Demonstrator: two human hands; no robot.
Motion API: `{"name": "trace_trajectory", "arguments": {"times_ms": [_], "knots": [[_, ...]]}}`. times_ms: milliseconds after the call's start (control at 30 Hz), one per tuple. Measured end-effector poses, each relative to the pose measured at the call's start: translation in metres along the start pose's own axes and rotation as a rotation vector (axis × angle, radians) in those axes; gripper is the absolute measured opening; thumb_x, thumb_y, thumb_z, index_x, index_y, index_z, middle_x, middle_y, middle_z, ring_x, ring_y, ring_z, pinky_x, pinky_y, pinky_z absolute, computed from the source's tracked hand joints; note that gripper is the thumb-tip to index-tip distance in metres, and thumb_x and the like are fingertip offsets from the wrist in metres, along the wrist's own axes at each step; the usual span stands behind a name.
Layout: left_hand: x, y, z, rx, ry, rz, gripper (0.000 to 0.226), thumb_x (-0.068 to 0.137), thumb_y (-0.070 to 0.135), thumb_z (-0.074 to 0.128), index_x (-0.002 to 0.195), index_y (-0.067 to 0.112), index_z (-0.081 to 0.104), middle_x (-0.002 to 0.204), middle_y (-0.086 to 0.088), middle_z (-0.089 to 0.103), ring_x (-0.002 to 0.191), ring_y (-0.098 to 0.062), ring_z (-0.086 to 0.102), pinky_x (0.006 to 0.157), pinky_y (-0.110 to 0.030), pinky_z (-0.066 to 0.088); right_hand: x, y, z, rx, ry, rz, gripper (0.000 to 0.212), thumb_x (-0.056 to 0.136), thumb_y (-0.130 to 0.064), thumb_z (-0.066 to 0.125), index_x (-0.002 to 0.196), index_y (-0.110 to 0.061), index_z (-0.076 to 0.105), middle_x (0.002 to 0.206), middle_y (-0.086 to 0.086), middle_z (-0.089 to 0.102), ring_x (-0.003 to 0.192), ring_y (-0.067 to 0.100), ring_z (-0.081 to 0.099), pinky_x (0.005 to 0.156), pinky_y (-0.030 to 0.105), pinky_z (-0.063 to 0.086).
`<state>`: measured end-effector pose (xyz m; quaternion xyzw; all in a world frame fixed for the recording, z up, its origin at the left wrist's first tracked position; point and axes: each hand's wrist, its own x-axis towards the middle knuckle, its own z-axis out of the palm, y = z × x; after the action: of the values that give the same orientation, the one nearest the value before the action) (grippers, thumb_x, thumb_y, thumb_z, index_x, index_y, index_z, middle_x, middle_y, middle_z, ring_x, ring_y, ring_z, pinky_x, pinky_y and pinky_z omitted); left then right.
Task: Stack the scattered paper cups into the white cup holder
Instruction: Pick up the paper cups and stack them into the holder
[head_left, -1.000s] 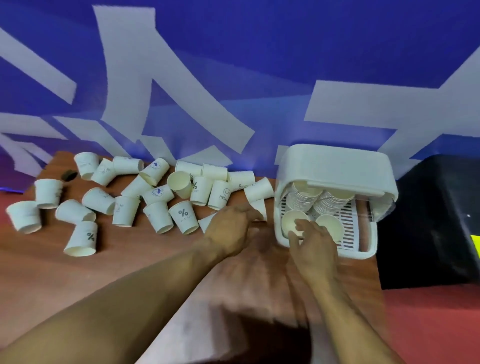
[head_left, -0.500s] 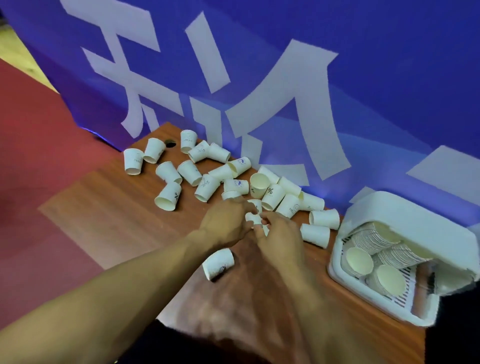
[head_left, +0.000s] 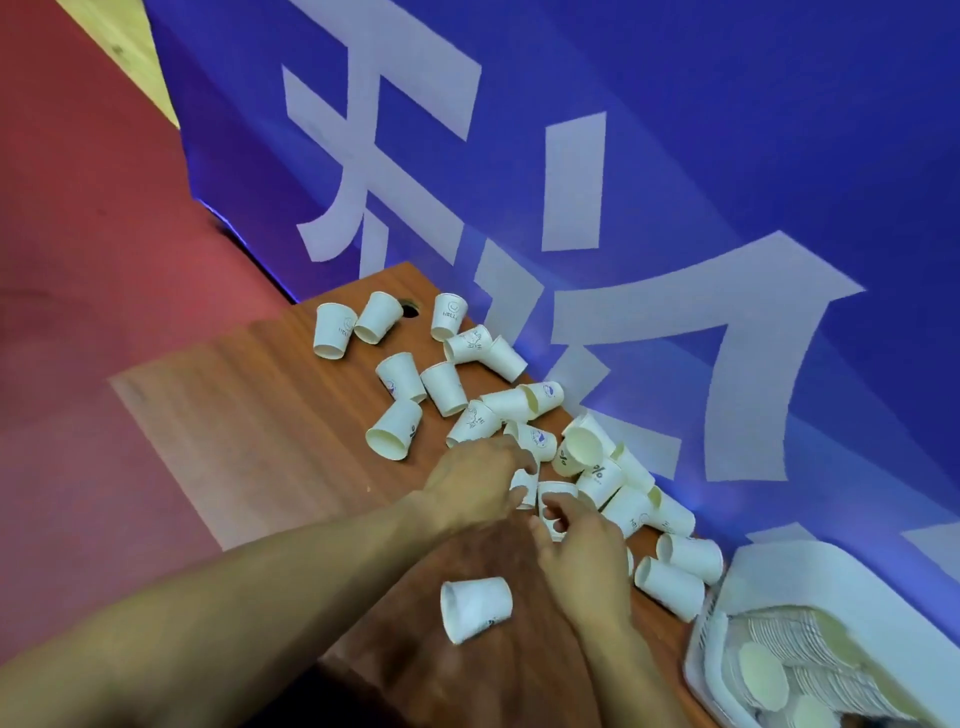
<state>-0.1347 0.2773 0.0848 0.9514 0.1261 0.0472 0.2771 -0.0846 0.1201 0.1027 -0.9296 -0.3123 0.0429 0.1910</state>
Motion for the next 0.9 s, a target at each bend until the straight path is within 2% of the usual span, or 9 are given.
{"name": "trace_trajectory", "arguments": {"times_ms": [167,267,400,467,567,700,900], "knots": [[0.004,-0.090,-0.031,-0.092,0.037,-0.135,0.028,0.091,0.038,0.052,0.118,0.034,0.060,0.117,0.009,0.059,0.103,-0.020,0.059,0.081,-0.035,0.049,0.043,-0.066,0.035,0.011,-0.099,-0.003,0.028,0.085,-0.031,0.065,0.111,-0.022,0.068,0.096,-0.004,0.070,0.092,0.017,0.064,0.080,0.031,0.049],[0.008,-0.154,-0.052,-0.110,0.039,-0.200,0.030,0.091,0.038,0.054,0.119,0.036,0.060,0.119,0.012,0.058,0.103,-0.015,0.061,0.081,-0.031,0.048,0.080,-0.111,0.058,0.048,-0.146,-0.016,0.029,0.085,-0.032,0.063,0.112,-0.024,0.068,0.099,-0.008,0.070,0.093,0.011,0.064,0.082,0.027,0.050],[0.013,-0.228,-0.071,-0.140,0.048,-0.320,0.032,0.087,0.039,0.052,0.118,0.039,0.060,0.121,0.016,0.057,0.109,-0.012,0.057,0.083,-0.031,0.047,0.124,-0.162,0.078,0.046,-0.188,-0.061,0.022,0.085,-0.030,0.064,0.107,-0.027,0.068,0.092,-0.010,0.069,0.085,0.007,0.059,0.071,0.021,0.043],[0.021,-0.254,-0.080,-0.168,0.077,-0.373,0.031,0.086,0.039,0.054,0.117,0.040,0.060,0.121,0.015,0.057,0.109,-0.013,0.057,0.084,-0.032,0.048,0.145,-0.179,0.086,0.025,-0.209,-0.082,0.024,0.085,-0.031,0.064,0.108,-0.027,0.068,0.093,-0.012,0.068,0.086,0.007,0.060,0.071,0.021,0.043],[0.042,-0.280,-0.093,-0.219,0.161,-0.433,0.028,0.086,0.037,0.057,0.113,0.037,0.061,0.118,0.012,0.059,0.103,-0.016,0.060,0.082,-0.033,0.050,0.183,-0.195,0.094,0.001,-0.251,-0.097,0.028,0.085,-0.030,0.066,0.112,-0.023,0.068,0.097,-0.009,0.070,0.090,0.010,0.063,0.079,0.025,0.047],[0.065,-0.305,-0.098,-0.328,0.229,-0.509,0.030,0.086,0.035,0.061,0.115,0.038,0.062,0.117,0.010,0.057,0.098,-0.017,0.061,0.082,-0.035,0.050,0.236,-0.216,0.104,-0.062,-0.262,-0.147,0.029,0.085,-0.029,0.067,0.112,-0.017,0.068,0.098,-0.001,0.071,0.090,0.017,0.065,0.075,0.023,0.043],[0.082,-0.338,-0.091,-0.430,0.275,-0.575,0.031,0.085,0.030,0.064,0.116,0.031,0.063,0.128,0.010,0.052,0.109,-0.018,0.059,0.087,-0.041,0.052,0.301,-0.235,0.138,-0.083,-0.338,-0.169,0.030,0.087,-0.029,0.066,0.115,-0.019,0.067,0.099,-0.001,0.071,0.089,0.017,0.064,0.074,0.020,0.039]]}}
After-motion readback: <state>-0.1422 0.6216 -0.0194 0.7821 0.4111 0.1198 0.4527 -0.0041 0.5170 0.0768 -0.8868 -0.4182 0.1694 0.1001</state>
